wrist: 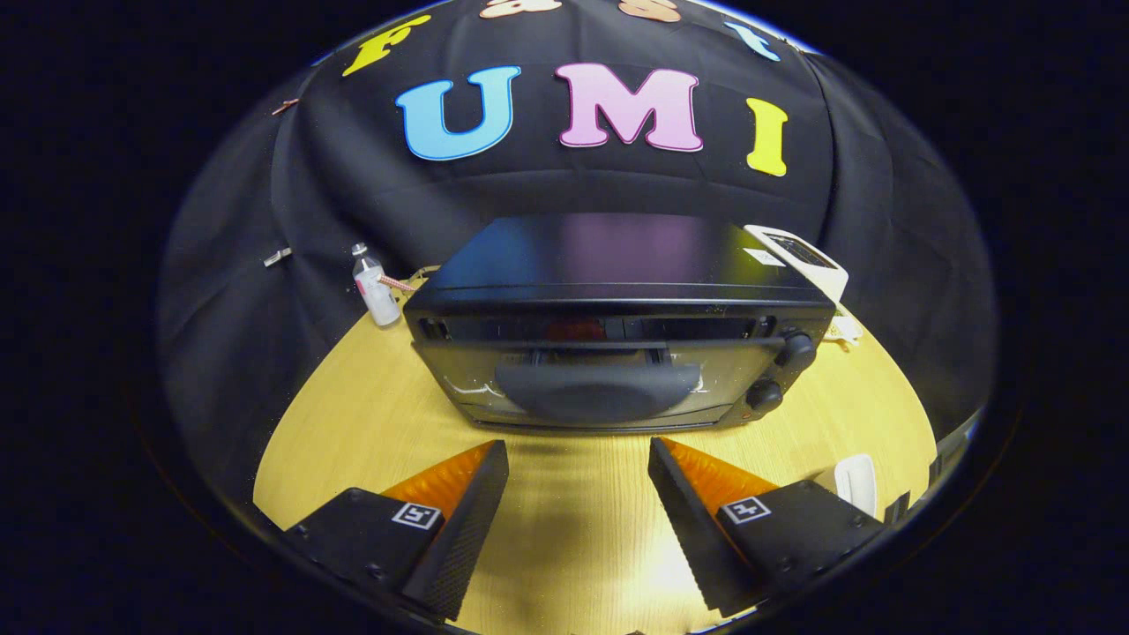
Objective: Open the toaster oven, put the food inside, and close the toaster oven door.
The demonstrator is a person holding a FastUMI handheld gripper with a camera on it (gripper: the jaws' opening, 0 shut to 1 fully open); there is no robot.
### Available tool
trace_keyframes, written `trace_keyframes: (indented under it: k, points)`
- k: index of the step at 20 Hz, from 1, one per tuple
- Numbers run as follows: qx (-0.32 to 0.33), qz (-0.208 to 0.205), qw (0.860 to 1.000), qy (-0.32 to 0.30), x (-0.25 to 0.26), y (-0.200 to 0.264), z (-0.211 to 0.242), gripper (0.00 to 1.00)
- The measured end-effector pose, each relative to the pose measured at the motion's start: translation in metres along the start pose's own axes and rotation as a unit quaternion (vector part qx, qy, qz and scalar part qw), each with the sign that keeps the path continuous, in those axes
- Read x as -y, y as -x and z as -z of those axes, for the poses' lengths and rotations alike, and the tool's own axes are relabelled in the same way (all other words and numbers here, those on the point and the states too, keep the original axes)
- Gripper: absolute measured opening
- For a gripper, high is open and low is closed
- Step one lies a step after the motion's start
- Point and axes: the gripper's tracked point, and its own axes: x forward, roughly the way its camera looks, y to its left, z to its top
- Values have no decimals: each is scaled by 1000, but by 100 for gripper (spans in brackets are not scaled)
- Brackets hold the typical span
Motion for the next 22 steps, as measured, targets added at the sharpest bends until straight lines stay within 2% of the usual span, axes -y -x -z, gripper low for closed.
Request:
trace_keyframes:
  k: [3, 6, 12, 18, 22]
  points:
    - [31, -9, 999, -2, -2, 7, -21, 98]
    - [67, -17, 997, 25, 1, 28, -35, 98]
    - [143, -24, 989, 35, 21, 82, -71, 99]
    - [195, -7, 981, -10, 60, 139, -93, 98]
    - [224, 22, 974, -40, 90, 179, -98, 98]
